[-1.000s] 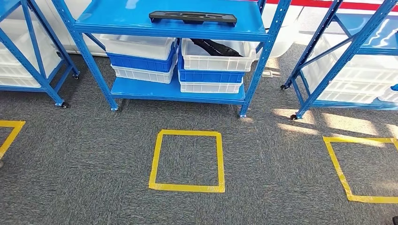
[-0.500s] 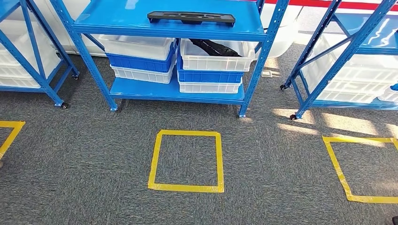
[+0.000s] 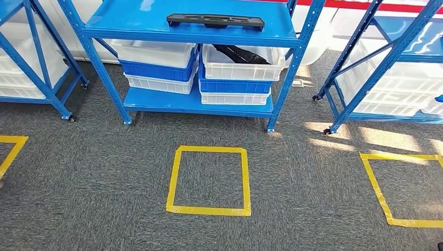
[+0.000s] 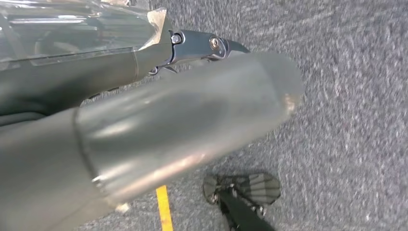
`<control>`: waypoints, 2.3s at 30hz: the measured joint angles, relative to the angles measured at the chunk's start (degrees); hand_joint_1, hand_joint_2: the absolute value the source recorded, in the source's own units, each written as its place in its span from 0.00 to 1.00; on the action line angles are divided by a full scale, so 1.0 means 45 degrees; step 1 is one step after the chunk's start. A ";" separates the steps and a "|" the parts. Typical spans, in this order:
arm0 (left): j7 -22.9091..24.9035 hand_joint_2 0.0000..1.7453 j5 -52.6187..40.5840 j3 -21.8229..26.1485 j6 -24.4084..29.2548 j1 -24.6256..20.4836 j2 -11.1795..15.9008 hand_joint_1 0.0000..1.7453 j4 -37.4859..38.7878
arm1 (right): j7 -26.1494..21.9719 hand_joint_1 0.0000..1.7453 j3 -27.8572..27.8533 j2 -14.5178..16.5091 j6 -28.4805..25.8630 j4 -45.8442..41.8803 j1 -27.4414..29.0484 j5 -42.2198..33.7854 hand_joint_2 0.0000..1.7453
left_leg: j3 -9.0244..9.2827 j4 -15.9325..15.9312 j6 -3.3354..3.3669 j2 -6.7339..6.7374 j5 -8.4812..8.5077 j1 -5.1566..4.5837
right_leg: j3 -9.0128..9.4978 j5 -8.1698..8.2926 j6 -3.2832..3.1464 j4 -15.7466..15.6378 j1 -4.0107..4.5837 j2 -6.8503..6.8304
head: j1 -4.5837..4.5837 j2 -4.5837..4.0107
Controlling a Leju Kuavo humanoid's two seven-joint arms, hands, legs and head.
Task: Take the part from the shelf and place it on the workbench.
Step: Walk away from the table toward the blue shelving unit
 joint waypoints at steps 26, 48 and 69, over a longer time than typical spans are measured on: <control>-0.0040 0.00 -0.0057 0.0124 -0.0006 -0.0053 -0.0087 0.00 -0.0002 | -0.0038 0.00 0.0070 -0.0037 0.0011 -0.0005 0.0037 -0.0104 1.00 | -0.0396 0.0323 -0.0674 0.0012 0.0075 0.0018 | 0.0112 0.0414 -0.0897 -0.0591 0.0588 0.0047 | 0.0066 0.0000; -0.0185 0.00 -0.0233 0.0124 -0.0056 -0.0140 -0.0077 0.00 -0.0001 | -0.0034 0.00 0.0069 0.0080 -0.0002 -0.0004 0.0068 -0.0214 1.00 | -0.0111 0.0058 0.0170 0.0033 -0.0030 -0.0185 | -0.1598 -0.0987 -0.0580 0.2766 0.0420 0.0013 | 0.0113 0.0000; -0.0342 0.00 -0.0232 0.0127 0.0050 -0.0053 -0.0126 0.00 -0.0013 | -0.0066 0.00 0.0081 -0.0001 0.0078 -0.0010 0.0136 -0.0068 1.00 | -0.1948 0.1147 -0.0552 0.0038 0.1213 -0.0094 | 0.1624 -0.0902 -0.1119 -0.0730 0.0501 0.0093 | 0.0105 0.0000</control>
